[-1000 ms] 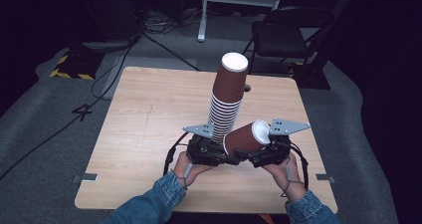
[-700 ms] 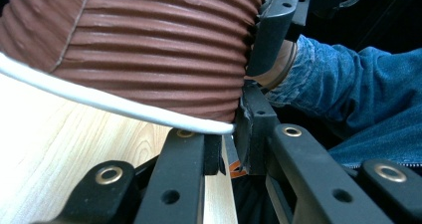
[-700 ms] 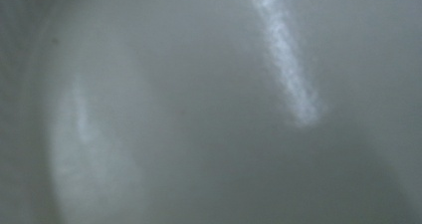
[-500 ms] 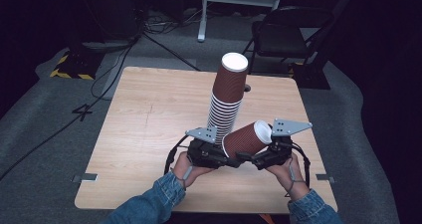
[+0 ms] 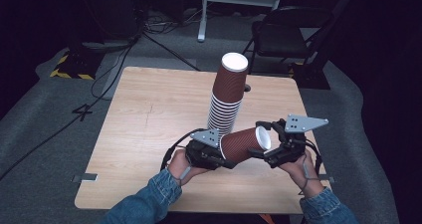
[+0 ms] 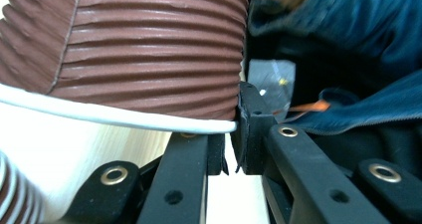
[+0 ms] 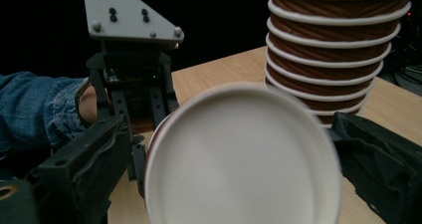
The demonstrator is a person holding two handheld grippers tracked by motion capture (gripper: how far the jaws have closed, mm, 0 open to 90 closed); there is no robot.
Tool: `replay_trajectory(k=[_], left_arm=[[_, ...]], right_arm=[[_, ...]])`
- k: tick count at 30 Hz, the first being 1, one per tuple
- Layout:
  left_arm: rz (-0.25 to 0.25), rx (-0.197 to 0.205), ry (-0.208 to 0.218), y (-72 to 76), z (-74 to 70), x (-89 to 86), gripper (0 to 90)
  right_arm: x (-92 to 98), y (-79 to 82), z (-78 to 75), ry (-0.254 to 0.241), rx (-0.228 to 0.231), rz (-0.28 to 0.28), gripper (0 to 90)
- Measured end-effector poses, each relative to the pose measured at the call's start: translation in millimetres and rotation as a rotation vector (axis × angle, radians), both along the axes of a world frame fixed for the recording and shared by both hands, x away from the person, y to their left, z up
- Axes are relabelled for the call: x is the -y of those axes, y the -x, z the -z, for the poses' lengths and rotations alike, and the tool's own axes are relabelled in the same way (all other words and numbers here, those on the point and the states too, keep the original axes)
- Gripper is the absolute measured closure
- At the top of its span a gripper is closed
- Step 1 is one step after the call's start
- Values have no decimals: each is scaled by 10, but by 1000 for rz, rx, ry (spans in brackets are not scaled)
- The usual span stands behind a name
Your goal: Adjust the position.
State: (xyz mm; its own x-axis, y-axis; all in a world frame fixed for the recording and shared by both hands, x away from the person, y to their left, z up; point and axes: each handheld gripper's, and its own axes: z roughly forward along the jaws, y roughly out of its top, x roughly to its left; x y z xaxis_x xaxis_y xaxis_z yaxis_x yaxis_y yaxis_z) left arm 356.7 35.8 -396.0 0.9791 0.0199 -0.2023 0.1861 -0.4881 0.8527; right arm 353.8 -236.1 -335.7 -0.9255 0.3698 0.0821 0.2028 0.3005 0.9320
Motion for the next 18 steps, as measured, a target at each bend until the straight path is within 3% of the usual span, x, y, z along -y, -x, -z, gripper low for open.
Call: replay_trajectory(k=[7,9,10,14,18], left_arm=[[-27,49,-89,32,22,48,832],[-29,57,-115,38,33,68,832],[-29,57,-115,38,33,68,832],[-25,69,-151,47,34,100,832],[-21,79,-176,62,30,124,832]], right_arm=[[19,-6,-249,81,21,1,42],[-30,-21,-344,150,14,-9,44],[-30,-21,-344,150,14,-9,44],[-162,-43,-402,236,-32,-43,67],[-330,-69,-423,360,-54,-81,83]])
